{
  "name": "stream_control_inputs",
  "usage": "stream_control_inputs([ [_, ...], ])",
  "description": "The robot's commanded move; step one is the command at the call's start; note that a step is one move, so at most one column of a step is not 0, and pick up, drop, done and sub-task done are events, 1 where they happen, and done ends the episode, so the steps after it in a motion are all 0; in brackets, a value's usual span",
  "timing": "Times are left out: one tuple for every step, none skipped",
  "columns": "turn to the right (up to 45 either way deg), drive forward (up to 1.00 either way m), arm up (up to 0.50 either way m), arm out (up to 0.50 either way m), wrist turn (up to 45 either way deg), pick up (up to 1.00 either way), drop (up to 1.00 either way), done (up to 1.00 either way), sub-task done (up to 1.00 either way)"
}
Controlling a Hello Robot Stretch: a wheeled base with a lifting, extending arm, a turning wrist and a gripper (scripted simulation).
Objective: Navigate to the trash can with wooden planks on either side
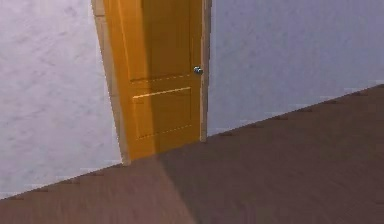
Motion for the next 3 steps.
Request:
stream_control_inputs([
  [-3.0, 0.0, 0.0, 0.0, 0.0, 0.0, 0.0, 0.0, 0.0],
  [0.0, 0.1, 0.0, 0.0, 0.0, 0.0, 0.0, 0.0, 0.0],
  [30.0, 0.0, 0.0, 0.0, 0.0, 0.0, 0.0, 0.0, 0.0],
])
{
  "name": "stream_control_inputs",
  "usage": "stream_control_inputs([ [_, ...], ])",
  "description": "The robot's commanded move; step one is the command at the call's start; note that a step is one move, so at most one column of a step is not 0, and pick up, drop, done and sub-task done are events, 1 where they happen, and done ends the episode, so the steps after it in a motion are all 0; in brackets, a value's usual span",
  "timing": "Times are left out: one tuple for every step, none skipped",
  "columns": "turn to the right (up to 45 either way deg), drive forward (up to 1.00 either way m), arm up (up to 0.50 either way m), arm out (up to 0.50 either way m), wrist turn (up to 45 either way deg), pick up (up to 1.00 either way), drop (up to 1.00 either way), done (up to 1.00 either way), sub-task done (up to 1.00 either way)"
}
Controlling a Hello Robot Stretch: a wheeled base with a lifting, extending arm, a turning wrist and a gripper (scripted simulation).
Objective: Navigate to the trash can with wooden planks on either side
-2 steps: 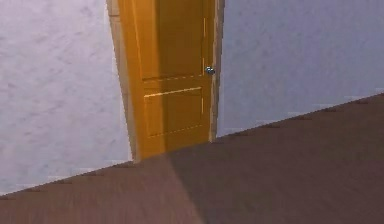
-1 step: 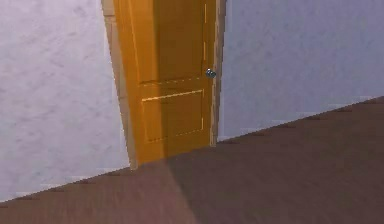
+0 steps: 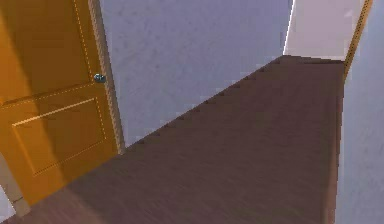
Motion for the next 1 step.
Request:
stream_control_inputs([
  [0.0, 0.4, 0.0, 0.0, 0.0, 0.0, 0.0, 0.0, 0.0],
])
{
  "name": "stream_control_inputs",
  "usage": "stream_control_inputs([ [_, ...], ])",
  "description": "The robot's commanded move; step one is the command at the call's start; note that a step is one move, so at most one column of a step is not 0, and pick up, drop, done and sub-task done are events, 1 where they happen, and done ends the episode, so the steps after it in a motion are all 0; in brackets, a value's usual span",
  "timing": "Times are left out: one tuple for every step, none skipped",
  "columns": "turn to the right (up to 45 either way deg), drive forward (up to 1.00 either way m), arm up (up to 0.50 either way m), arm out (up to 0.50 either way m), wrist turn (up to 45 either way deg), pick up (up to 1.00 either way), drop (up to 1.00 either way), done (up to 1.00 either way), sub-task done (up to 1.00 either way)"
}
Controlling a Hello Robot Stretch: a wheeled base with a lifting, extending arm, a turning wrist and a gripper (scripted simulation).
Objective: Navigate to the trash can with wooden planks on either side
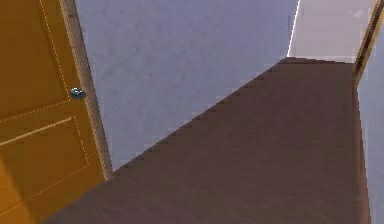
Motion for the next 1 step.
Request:
stream_control_inputs([
  [33.0, 0.0, 0.0, 0.0, 0.0, 0.0, 0.0, 0.0, 0.0],
])
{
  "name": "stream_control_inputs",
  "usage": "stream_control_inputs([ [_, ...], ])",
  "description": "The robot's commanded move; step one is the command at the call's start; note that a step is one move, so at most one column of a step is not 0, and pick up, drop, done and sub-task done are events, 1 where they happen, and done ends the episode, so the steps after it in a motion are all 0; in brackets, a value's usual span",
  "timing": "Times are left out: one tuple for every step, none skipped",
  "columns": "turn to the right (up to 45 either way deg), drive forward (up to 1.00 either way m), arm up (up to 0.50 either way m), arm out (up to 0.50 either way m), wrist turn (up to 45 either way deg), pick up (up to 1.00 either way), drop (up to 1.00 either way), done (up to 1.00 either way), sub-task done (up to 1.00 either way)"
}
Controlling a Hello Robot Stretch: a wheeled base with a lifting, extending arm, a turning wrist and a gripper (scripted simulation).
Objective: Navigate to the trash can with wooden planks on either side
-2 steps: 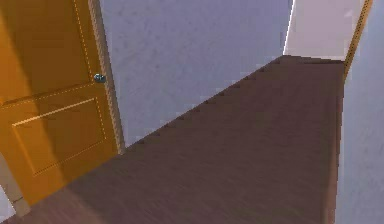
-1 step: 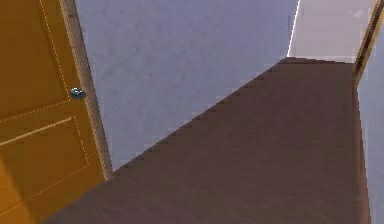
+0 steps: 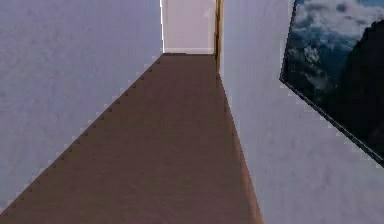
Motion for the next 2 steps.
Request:
stream_control_inputs([
  [0.0, 1.0, 0.0, 0.0, 0.0, 0.0, 0.0, 0.0, 0.0],
  [3.0, 0.0, 0.0, 0.0, 0.0, 0.0, 0.0, 0.0, 0.0],
])
